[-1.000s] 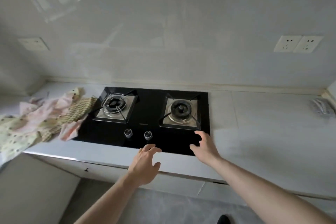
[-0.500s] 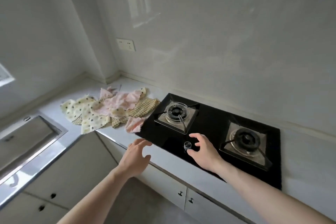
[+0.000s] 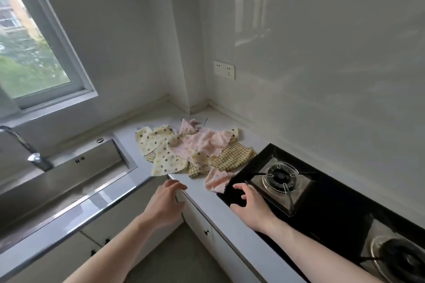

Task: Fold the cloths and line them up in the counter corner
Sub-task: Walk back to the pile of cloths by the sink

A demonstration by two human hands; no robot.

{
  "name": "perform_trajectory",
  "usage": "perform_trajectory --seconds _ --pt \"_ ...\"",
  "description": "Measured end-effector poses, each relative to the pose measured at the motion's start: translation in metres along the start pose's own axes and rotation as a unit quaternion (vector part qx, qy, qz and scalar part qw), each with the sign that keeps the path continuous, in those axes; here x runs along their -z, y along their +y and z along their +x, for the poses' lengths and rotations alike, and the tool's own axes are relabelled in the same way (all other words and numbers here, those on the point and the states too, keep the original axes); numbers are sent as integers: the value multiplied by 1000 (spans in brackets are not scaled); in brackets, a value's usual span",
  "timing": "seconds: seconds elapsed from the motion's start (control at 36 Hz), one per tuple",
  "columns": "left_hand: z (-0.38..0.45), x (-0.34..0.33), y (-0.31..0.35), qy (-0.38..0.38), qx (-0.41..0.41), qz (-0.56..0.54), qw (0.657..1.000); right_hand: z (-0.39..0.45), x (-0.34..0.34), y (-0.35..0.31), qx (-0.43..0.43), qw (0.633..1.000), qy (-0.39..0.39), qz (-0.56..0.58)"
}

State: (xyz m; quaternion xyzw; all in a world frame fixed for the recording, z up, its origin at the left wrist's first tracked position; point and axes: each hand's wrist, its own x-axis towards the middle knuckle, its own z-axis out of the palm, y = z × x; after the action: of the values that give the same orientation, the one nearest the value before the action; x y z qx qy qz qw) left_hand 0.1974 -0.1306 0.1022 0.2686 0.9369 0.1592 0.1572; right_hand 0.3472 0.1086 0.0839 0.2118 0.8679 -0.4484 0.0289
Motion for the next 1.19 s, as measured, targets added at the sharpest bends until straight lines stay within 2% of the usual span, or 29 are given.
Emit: perform_trajectory --seconds 0.19,0.61,0.89,1.03,1.19 --pt "80 9 -19 -27 -31 11 999 52 -8 -7 -16 999 28 -13" --pt "287 -3 -56 -107 -183 51 976 171 -46 -7 -123 982 140 -10" --pt "366 -70 -45 -66 -283 68 955 227 -66 57 -113 972 191 -81" --pt "391 -133 -72 -7 -339 110 934 238 -92 101 -30 943 261 -206" --pt "391 -159 -92 74 -382 64 919 240 -122 135 43 903 351 -242"
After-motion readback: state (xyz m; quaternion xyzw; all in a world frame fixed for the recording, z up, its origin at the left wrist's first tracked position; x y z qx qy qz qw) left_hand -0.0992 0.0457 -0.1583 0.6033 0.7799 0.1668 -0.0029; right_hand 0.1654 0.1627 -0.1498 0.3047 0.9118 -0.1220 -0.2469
